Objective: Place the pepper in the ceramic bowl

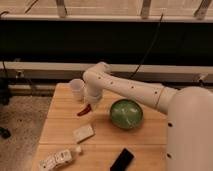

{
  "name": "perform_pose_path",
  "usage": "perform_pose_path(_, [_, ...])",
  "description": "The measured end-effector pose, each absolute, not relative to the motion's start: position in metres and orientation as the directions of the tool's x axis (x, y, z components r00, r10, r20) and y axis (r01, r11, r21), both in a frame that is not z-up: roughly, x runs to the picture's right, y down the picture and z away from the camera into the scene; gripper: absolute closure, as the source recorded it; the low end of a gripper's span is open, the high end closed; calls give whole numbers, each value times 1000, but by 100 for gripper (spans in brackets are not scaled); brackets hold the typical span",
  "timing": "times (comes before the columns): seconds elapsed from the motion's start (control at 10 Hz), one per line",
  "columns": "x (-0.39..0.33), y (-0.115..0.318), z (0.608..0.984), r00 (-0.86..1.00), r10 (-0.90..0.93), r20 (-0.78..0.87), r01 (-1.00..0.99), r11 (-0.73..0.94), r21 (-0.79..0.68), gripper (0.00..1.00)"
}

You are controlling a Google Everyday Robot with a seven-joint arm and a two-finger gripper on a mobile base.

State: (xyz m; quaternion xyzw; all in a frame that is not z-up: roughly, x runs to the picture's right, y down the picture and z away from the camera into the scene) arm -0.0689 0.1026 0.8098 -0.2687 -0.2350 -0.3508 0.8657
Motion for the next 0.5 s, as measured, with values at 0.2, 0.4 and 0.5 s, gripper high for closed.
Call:
perform_pose_path(0.2, [-51,97,804,659,-467,590,716,630,-300,100])
perform_pose_path(0.4, [-28,93,800,676,-451,583,696,651,-304,100])
perform_pose_path(0.5, [-24,91,799,679,-447,582,692,655,-303,100])
